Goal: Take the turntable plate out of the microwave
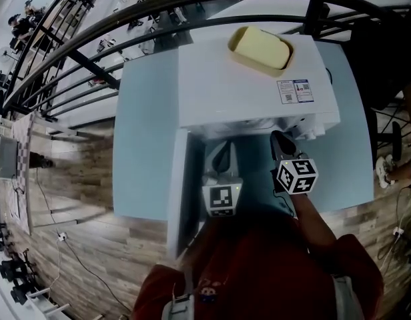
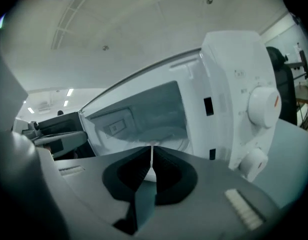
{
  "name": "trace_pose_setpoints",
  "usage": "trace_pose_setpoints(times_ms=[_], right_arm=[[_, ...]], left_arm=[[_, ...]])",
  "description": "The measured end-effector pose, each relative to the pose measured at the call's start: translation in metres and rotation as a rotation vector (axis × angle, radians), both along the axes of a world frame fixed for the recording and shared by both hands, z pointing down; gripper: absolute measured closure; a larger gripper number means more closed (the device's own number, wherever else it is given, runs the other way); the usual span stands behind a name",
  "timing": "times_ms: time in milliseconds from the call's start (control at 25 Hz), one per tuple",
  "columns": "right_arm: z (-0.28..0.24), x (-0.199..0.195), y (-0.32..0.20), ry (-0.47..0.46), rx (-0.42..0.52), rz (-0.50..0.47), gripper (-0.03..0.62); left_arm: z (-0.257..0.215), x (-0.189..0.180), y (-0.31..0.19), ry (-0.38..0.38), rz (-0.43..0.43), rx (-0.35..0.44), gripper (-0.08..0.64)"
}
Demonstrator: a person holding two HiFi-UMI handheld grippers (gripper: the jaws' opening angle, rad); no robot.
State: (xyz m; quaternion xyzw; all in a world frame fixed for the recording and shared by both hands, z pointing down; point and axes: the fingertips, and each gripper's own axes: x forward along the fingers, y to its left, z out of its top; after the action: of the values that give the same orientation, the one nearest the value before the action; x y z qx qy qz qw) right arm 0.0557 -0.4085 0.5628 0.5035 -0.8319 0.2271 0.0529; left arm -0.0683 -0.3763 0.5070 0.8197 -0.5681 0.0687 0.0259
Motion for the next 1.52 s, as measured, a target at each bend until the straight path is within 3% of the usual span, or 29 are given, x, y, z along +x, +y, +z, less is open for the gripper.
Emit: trace_pose_setpoints(times_ms=[360,600,760,1120,1280,1440,1520], right_arm=[[0.035,-0.011,-0.029,-0.347,-0.230,0.092,0.480],[0.055,-0.007,-0.046,-0.464,-0.332,0.193,0.444],[0.060,-0.008,-0.054,-0.552,-0.381,0.228,0.430],[0.059,-0.020,-0.068,-0.813,-0.468,0.263,0.433],[0.060,-0.022,-0.072,-0.859,-0.481,0.259,0.439],[0.065,-0.025,-0.068,-0.942,-0.517,0.249,0.517],[0.067,-0.028,-0.068,-0.948,-0.524,0.244,0.526]], left_arm=[[0.013,-0.005,-0.003,-0.039,0.006,-0.024,0.561],[0.017,-0.004,-0.006,-0.048,0.019,-0.030,0.561],[0.017,-0.005,-0.008,-0.007,0.002,-0.042,0.561],[0.024,-0.009,-0.009,0.004,0.000,-0.066,0.561],[0.027,-0.007,-0.008,0.001,0.002,-0.062,0.561],[0.031,-0.007,-0.006,0.017,0.004,-0.077,0.561],[0.030,-0.007,-0.007,0.020,0.005,-0.077,0.561]])
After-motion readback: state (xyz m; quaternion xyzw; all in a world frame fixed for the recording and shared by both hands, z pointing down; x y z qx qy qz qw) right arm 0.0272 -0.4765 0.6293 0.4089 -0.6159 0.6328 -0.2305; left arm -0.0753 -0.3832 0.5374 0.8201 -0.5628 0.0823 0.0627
